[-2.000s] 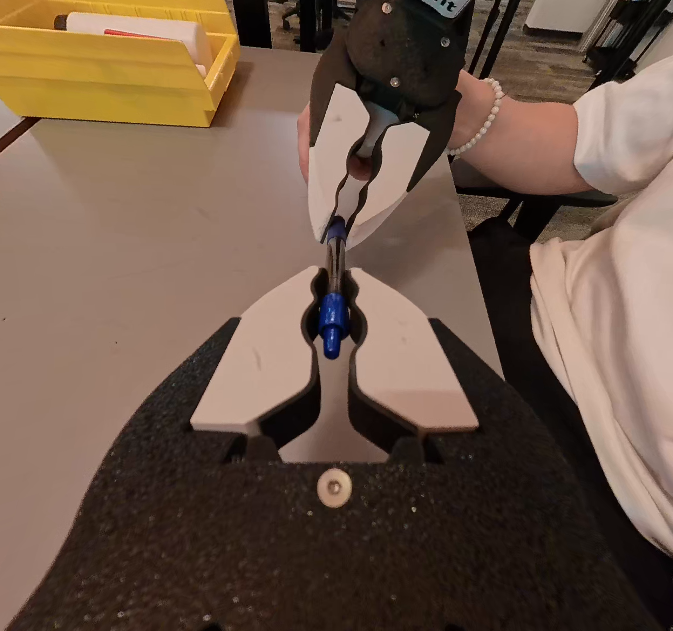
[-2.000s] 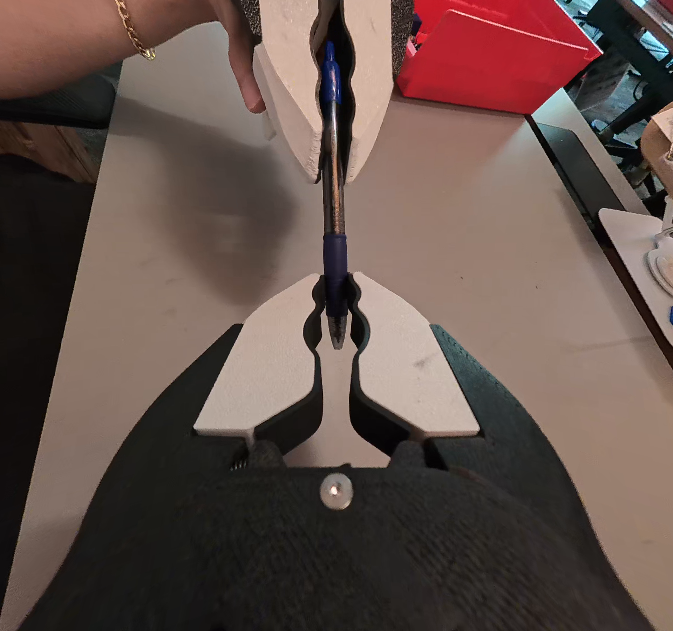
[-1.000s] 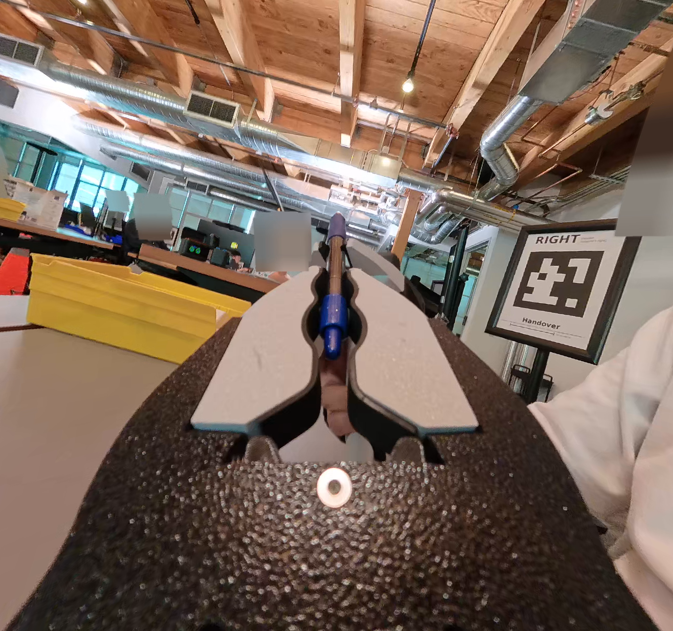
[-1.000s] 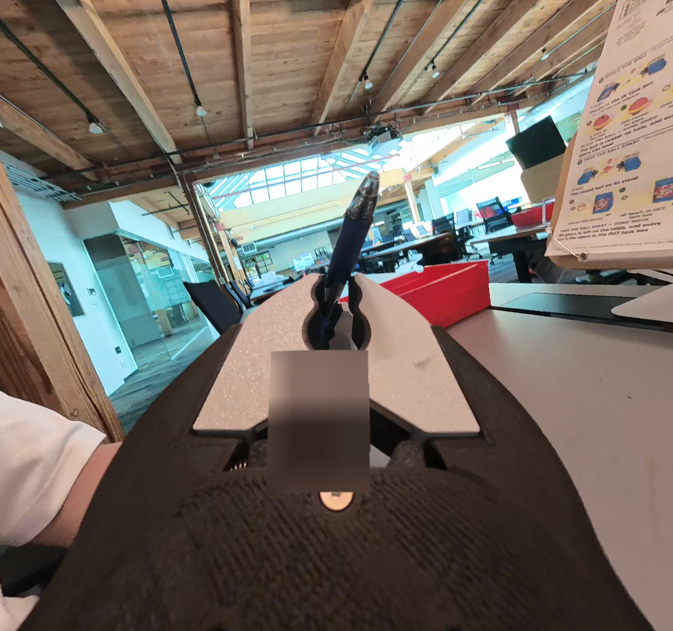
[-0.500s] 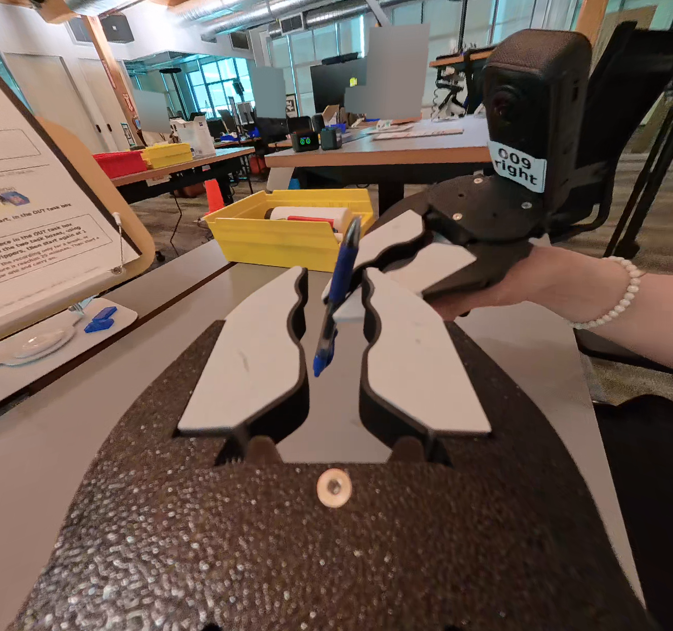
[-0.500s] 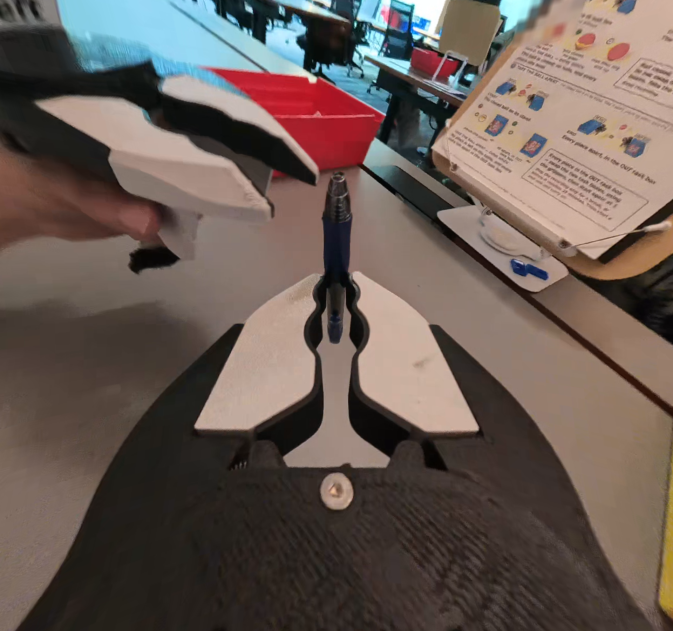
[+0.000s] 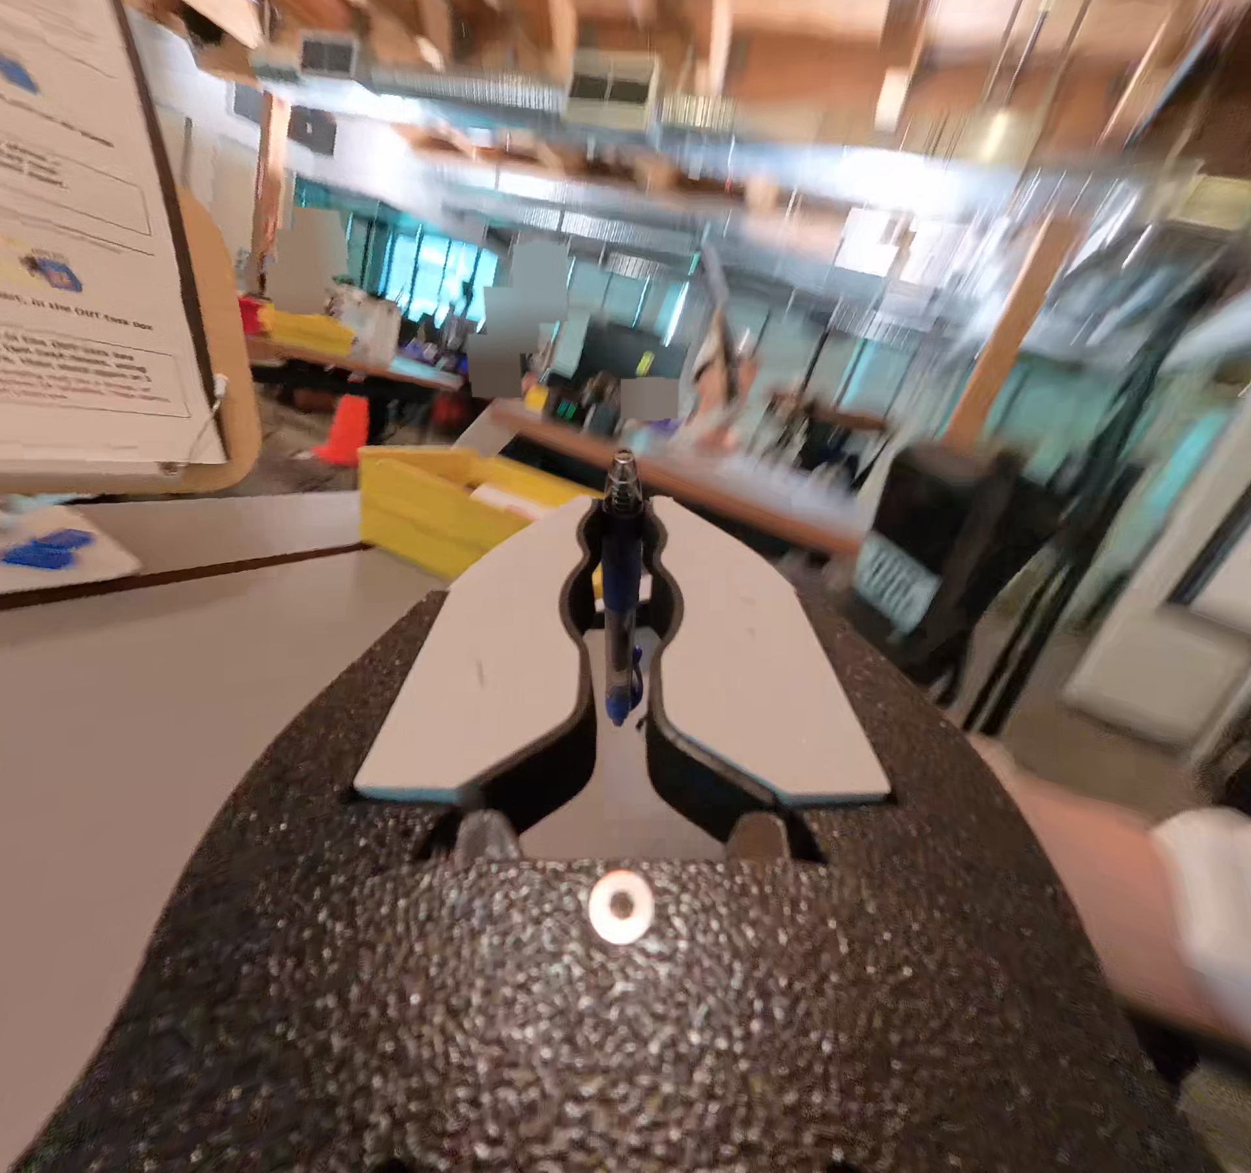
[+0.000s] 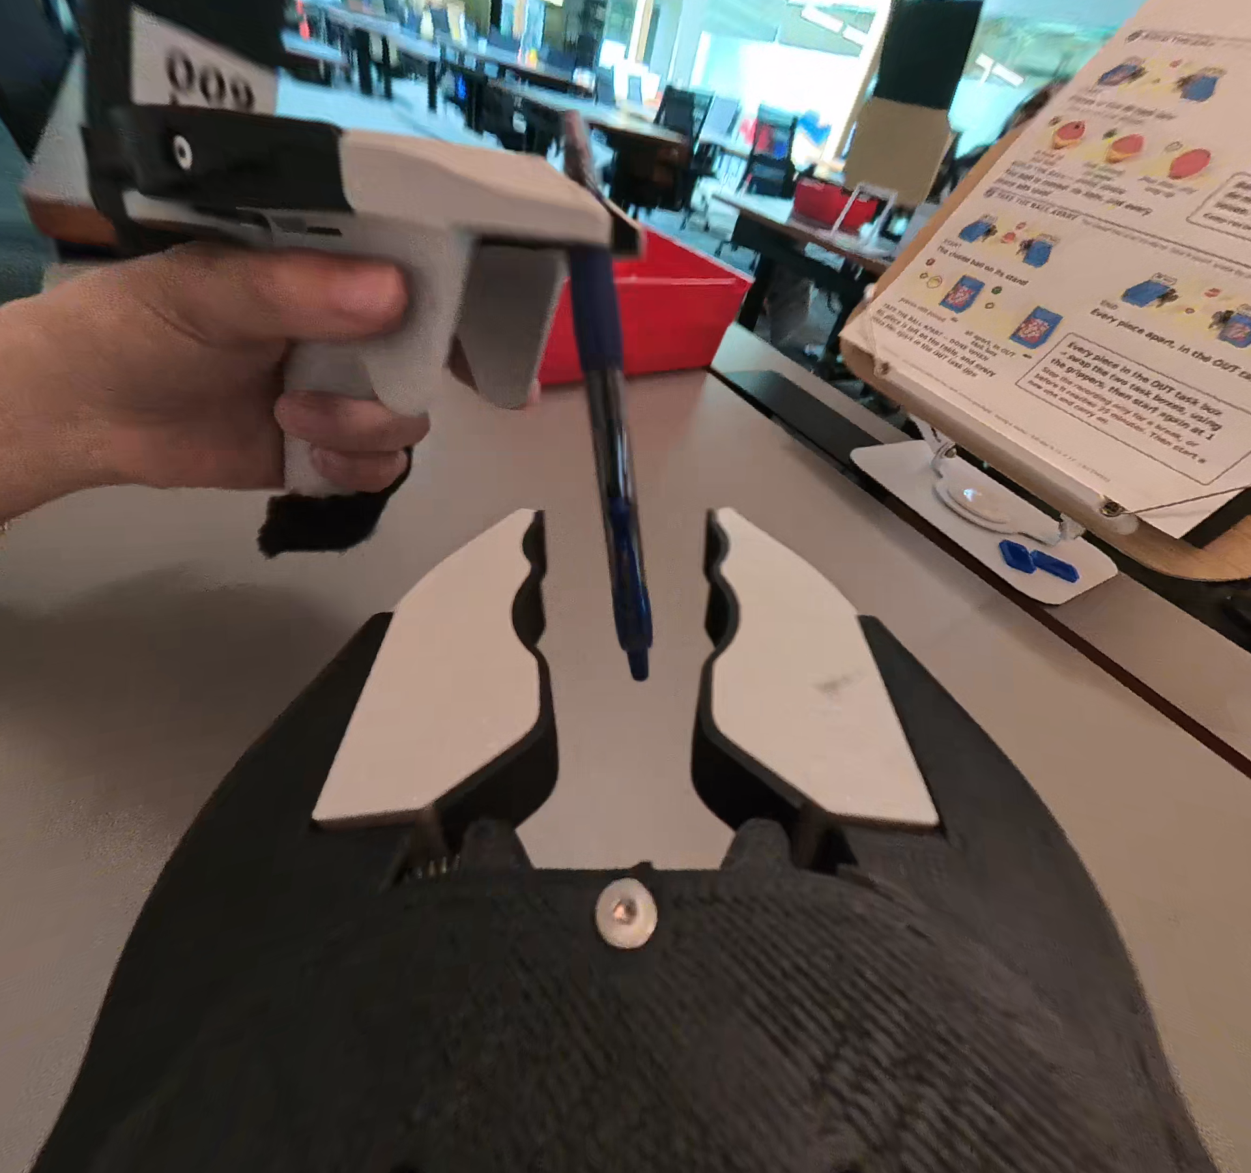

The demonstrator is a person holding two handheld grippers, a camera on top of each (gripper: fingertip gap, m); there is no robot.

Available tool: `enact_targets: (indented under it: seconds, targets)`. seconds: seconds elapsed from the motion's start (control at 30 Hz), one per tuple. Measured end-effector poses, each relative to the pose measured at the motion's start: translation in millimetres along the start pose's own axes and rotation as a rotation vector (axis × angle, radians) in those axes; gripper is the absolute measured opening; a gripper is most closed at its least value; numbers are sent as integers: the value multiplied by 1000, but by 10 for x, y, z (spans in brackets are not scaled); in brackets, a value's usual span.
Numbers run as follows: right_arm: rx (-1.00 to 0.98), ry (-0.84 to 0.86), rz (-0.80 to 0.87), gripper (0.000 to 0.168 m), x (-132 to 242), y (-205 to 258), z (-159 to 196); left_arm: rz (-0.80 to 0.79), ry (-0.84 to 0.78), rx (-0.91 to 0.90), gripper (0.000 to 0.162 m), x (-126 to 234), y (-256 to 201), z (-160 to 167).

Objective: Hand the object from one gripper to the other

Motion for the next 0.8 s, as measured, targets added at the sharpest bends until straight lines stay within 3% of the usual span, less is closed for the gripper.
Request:
enact_targets:
  seconds: [0.07,0.17,0.33,0.43,0.57,0.8]
  targets:
    - [-60,-102,1,57,32,-58,-31,44,-177,219,10,114,124,-123]
    - [-170,-252,-40,58,74,-74,-104,117,-338,491,10,209,278,-156]
    - [-181,-394,-44,49,103,-13,-194,232,-432,729,10,127,267,7]
    - [-178,-432,-43,31,127,8,-229,231,-397,790,11,33,223,165]
    - [-128,-377,-58,33,110,34,-196,233,-359,785,10,-21,170,227]
    - [-49,-322,-18,10,106,35,-178,211,-346,741,10,-14,168,205]
Point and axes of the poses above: each gripper's, where its closed fingertips meet, x back along the fingers, z out of its underside, y = z × x across the jaws, the point moved 5 cm from there along x, back along the fingers, and after that the axes turned 4 degrees about x, right-handed, at the moved point
